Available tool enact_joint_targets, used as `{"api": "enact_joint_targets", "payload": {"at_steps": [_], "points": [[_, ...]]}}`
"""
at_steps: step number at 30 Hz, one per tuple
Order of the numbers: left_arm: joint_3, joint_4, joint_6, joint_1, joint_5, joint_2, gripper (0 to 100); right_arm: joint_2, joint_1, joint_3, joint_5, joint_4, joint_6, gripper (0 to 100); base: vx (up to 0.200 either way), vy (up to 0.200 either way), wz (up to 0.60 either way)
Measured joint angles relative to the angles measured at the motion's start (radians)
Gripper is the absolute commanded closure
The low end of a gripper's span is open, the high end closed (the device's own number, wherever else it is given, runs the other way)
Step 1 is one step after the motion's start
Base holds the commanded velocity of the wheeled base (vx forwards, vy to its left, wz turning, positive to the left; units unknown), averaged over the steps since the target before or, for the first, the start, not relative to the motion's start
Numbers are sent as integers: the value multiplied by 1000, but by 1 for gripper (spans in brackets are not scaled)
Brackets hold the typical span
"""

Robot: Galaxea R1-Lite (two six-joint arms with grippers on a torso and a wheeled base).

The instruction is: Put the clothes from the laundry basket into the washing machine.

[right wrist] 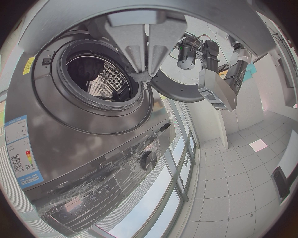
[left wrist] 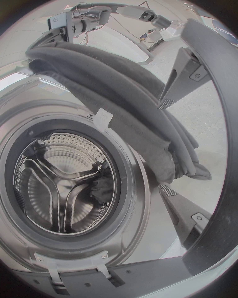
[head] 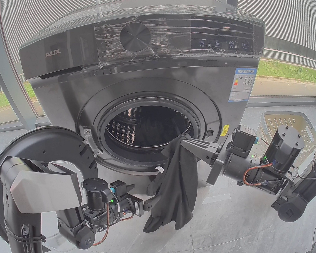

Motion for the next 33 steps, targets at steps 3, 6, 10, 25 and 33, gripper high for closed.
{"api": "enact_joint_targets", "payload": {"at_steps": [3, 6, 10, 25, 33], "points": [[-5, 0, 0, 21, -4, 1, 0, -4, -1, 1, 0, 0, 0, 100, 0, 0, 0], [-14, 0, -1, 46, -6, 9, 0, -9, 0, 2, 1, 0, -2, 100, 0, 0, 0], [-46, 0, 0, 65, -6, 37, 0, -12, 7, 2, 0, 0, -3, 100, 0, 0, 0], [-209, 1, -2, 54, -6, 187, 0, -15, 42, -1, -1, 0, -4, 100, 0, 0, 0], [-171, 0, 1, 21, -7, 201, 0, -14, 38, -8, -1, 0, -4, 100, 0, 0, 0]]}}
